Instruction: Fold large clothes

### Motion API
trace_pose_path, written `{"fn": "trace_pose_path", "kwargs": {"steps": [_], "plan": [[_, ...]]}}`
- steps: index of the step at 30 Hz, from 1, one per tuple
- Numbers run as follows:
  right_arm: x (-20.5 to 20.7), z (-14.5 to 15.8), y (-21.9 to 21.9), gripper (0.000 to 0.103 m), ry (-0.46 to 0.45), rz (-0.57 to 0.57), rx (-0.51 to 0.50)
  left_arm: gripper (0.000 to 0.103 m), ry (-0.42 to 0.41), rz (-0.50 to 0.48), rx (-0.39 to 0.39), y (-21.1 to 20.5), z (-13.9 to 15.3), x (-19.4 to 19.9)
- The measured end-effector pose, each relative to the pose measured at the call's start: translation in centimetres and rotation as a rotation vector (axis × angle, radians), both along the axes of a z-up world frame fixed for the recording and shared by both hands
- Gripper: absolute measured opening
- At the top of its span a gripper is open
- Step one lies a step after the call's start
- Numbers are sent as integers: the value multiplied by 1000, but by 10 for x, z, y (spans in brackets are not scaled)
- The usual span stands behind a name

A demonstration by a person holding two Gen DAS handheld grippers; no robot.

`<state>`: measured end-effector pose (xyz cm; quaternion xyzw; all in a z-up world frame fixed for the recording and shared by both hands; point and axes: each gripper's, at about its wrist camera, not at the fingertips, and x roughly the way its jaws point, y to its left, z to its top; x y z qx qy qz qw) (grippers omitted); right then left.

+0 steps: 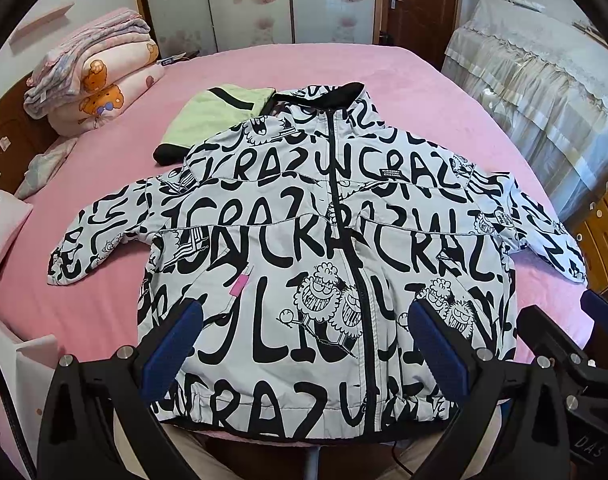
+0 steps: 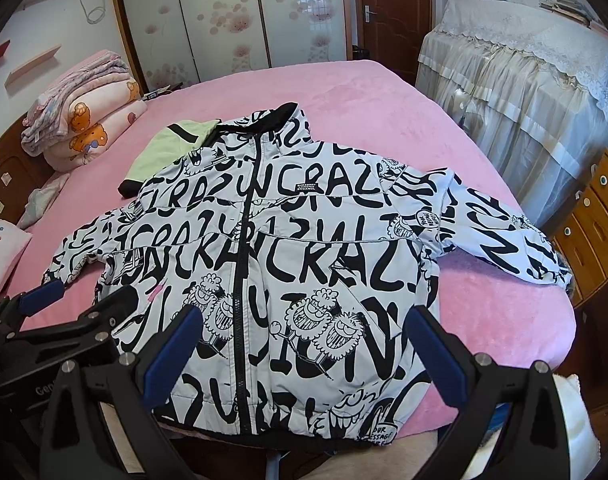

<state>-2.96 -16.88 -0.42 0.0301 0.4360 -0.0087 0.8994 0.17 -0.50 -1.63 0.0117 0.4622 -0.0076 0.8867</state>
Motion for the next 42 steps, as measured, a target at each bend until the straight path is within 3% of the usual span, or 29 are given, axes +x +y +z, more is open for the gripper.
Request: {"fn": "trace_pose_path", "kwargs": {"steps": [42], "plan": [[5, -6, -6, 102, 3, -5, 14, 101, 2, 0, 6, -3, 0, 2]]}}
